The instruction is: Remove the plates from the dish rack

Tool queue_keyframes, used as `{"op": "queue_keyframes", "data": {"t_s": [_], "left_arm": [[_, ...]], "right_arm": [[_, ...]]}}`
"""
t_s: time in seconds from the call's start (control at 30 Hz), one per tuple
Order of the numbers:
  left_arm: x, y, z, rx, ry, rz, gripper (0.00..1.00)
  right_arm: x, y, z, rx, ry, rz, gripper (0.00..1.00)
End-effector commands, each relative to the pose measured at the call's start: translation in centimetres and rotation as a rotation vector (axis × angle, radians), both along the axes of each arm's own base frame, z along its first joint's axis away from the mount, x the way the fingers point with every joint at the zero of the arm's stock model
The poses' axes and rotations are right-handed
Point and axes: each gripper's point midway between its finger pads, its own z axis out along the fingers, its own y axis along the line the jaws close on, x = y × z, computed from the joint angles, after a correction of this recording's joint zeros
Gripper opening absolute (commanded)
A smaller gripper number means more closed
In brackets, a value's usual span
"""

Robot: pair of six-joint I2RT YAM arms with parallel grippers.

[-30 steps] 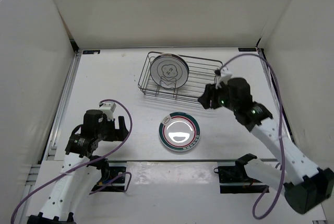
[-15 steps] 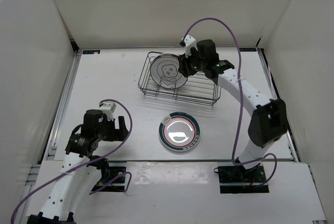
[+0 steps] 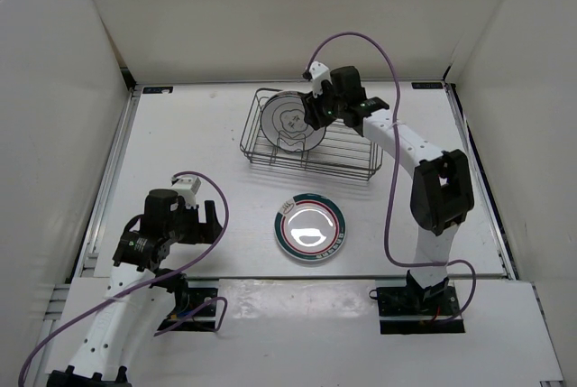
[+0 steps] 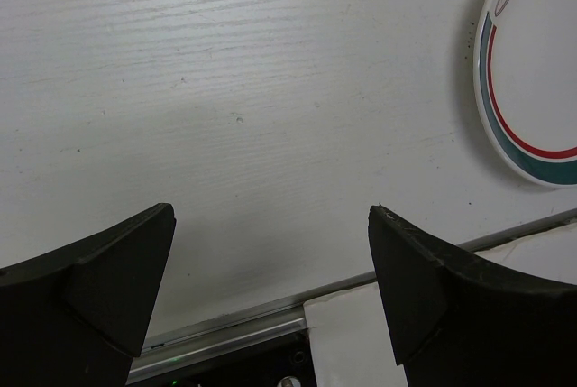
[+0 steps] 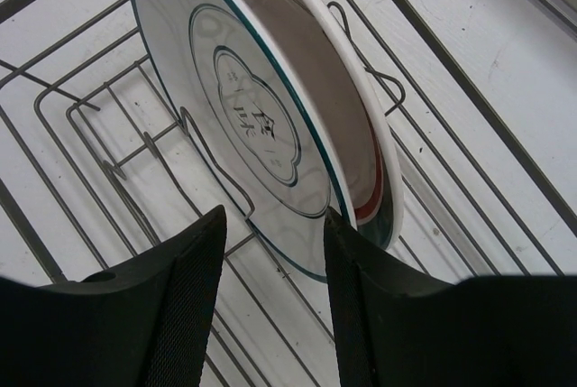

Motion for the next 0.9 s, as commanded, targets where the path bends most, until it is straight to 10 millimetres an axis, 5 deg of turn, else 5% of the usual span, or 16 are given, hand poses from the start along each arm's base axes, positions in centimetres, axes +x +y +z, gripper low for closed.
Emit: {"op": "queue_keyframes", "data": {"t_s": [0.0, 0.4, 0.87], "left_arm": [[0.0, 0.0, 0.0, 0.006, -0.003, -0.004, 1.0], [0.1, 0.1, 0.0, 0.006, -0.001, 0.001, 1.0], [0.1, 0.1, -0.1, 0.009, 0.001, -0.002, 1.0]], "right_arm": [[1.8, -1.1, 3.5, 0.029, -0.136, -0.033, 0.51], [1.3, -2.5, 7.0, 0.114, -0.227, -0.06, 0.51], [2.3, -1.5, 3.9, 0.146, -0.127, -0.027, 0.51]]}}
